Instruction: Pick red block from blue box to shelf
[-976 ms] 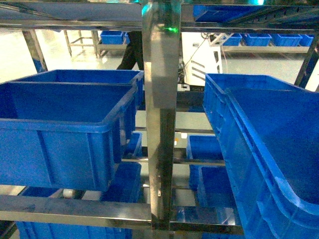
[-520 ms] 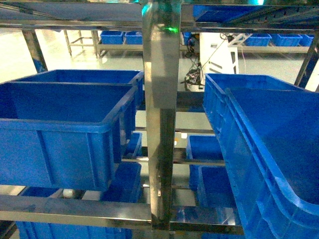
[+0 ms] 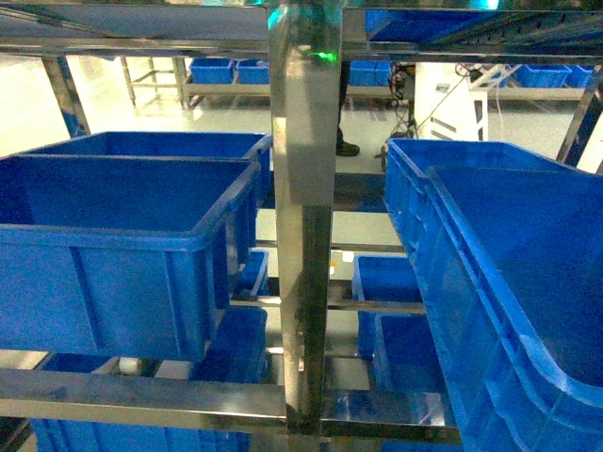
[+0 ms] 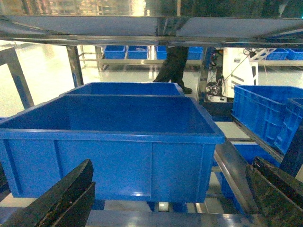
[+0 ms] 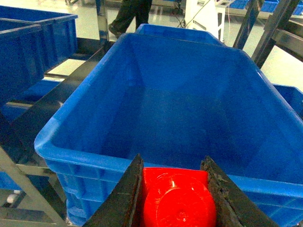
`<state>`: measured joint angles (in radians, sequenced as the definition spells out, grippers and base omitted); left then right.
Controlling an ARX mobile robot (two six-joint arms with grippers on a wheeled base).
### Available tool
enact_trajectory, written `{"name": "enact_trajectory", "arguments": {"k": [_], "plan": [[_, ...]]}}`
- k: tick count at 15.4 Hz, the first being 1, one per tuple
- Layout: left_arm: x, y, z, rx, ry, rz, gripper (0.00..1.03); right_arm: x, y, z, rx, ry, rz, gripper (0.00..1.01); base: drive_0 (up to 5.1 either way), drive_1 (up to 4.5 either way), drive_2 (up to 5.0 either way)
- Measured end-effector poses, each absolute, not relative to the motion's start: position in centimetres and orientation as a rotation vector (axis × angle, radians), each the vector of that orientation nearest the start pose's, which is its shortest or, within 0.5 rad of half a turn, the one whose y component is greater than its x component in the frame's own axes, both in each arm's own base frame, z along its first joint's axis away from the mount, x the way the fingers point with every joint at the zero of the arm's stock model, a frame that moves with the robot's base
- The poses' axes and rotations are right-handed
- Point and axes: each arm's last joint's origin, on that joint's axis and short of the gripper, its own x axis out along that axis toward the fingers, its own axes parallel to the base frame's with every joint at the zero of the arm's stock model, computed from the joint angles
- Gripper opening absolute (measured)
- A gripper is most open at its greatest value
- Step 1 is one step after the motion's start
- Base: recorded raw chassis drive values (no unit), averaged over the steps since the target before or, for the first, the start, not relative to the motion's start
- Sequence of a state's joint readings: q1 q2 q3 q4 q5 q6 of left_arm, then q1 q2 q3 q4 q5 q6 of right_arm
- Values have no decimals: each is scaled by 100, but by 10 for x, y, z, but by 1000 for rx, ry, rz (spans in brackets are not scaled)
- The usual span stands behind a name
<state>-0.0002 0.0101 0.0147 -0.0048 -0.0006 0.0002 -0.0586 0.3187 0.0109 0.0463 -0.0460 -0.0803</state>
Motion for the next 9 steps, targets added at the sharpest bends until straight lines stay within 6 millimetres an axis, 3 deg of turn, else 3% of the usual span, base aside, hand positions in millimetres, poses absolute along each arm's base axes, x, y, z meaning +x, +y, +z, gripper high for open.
{"name": "enact_trajectory", "arguments": {"k": [9], "plan": [[97, 0, 167, 0, 0, 0, 98, 114, -5, 144, -66, 262, -2, 28, 0, 0, 0]]}}
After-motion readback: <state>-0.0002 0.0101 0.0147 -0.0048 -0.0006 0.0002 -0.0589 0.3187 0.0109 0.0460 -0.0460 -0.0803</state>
